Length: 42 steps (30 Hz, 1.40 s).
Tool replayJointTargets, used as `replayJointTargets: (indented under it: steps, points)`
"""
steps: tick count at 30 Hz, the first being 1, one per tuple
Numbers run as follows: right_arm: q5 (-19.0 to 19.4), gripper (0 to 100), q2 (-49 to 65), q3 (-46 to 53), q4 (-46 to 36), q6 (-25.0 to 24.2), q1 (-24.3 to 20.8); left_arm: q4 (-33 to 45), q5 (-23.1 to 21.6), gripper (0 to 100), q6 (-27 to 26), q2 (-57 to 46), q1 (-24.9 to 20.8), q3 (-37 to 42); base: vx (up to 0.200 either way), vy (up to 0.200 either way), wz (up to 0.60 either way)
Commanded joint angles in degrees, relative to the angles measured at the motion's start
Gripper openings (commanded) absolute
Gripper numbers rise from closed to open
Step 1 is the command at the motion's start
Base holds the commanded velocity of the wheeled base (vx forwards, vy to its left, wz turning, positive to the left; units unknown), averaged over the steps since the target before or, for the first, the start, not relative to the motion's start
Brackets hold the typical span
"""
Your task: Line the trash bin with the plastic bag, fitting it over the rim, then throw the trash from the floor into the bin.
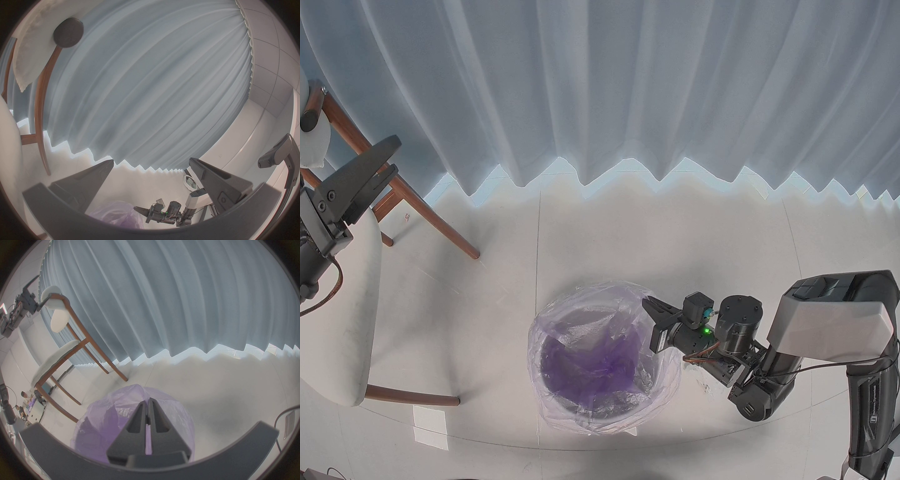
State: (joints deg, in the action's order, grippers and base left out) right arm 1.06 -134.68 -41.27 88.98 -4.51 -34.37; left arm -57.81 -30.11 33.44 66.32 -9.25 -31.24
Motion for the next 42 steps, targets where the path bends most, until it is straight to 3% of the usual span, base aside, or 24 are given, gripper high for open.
replayJointTargets:
  steps: [1, 9, 14, 15, 16, 23, 29, 33, 42]
  points:
    - [0.1, 0, -1.2, -0.9, 1.0, -0.1, 0.8, 0.0, 0.1, 100, -0.3, 0.0, -0.8, 0.2, 0.0, 0.0, 0.0]
    - [0.0, 0, -5.1, -6.0, 1.0, -0.1, 1.6, 0.0, 0.1, 100, -1.2, 0.2, -0.9, 0.3, 0.0, 0.0, 0.0]
    - [0.0, 0, -4.6, -5.1, 1.0, -3.1, 1.5, -0.1, 0.1, 100, -1.2, 0.3, -1.1, 0.2, 0.0, 0.0, 0.0]
    - [0.1, 100, -4.4, -4.4, 1.0, -4.1, 1.4, -0.1, 0.1, 100, -1.2, 0.4, -1.1, 0.1, 0.0, 0.0, 0.0]
    - [0.2, 100, -4.2, -3.9, 1.0, -4.7, 1.4, -0.1, 0.1, 100, -1.2, 0.4, -1.1, 0.1, 0.0, 0.0, 0.0]
    - [0.2, 100, 3.4, 4.2, 1.0, -25.4, -2.5, -0.1, 0.3, 100, -0.9, 1.4, -2.6, -0.6, 0.0, 0.0, 0.0]
    - [-0.2, 100, 4.2, 7.6, 1.0, -35.3, -4.8, -0.1, 1.5, 100, -0.5, 5.0, -2.8, -3.0, -0.1, 0.0, 0.0]
    - [-1.6, 100, 4.2, 7.8, 1.0, -38.2, -5.0, 0.5, 1.9, 100, -0.4, 5.2, -2.9, -2.8, -0.2, 0.0, 0.0]
    - [-1.9, 100, 4.1, 8.0, 1.0, -38.6, -2.5, 0.6, 2.1, 100, -0.2, 5.1, -3.0, -2.8, -0.2, 0.0, 0.0]
